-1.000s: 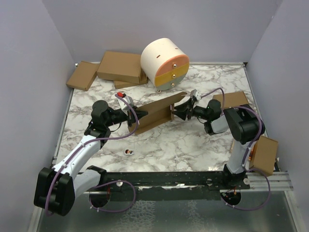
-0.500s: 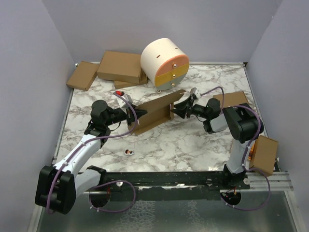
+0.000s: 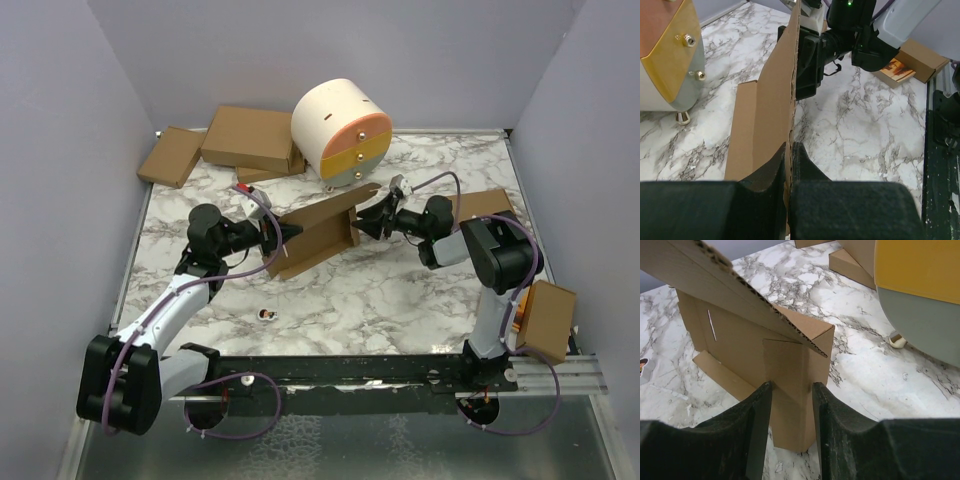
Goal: Fold the paper box
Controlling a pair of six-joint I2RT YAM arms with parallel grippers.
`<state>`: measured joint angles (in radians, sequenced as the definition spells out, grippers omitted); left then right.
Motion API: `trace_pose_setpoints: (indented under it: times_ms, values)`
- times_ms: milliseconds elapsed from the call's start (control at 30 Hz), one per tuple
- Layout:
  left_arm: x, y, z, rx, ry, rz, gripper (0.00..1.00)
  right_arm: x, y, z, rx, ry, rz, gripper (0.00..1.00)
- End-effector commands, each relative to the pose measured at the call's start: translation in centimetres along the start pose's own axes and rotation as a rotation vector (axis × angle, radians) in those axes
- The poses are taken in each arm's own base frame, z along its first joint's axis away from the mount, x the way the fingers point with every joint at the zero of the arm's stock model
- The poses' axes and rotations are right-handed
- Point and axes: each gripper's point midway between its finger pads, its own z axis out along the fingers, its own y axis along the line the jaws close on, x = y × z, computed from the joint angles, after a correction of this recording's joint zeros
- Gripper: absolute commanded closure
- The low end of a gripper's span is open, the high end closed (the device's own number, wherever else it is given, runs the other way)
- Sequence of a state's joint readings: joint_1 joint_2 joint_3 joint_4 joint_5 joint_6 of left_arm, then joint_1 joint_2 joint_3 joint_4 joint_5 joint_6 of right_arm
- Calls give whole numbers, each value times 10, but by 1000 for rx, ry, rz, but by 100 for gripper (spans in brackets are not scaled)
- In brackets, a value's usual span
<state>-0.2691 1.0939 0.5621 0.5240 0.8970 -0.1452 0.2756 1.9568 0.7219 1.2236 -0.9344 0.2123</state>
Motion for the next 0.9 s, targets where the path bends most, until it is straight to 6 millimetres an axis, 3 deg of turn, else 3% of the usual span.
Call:
trace_pose_setpoints:
  times_ms: [0,467,700,867]
  values:
    - [7,-4,-1,36,36,-85,100,7,-1,4,-19,24,5,61]
    - [3,-3,-3,41,20,-93,100,17,-1,10,-66,64,88,66]
    - [1,-5,-3,48,17,-89,100,20,-6,14,-67,78,108,61]
    - [-1,-5,-3,50,11,-92,100,21,-5,14,-79,84,112,66]
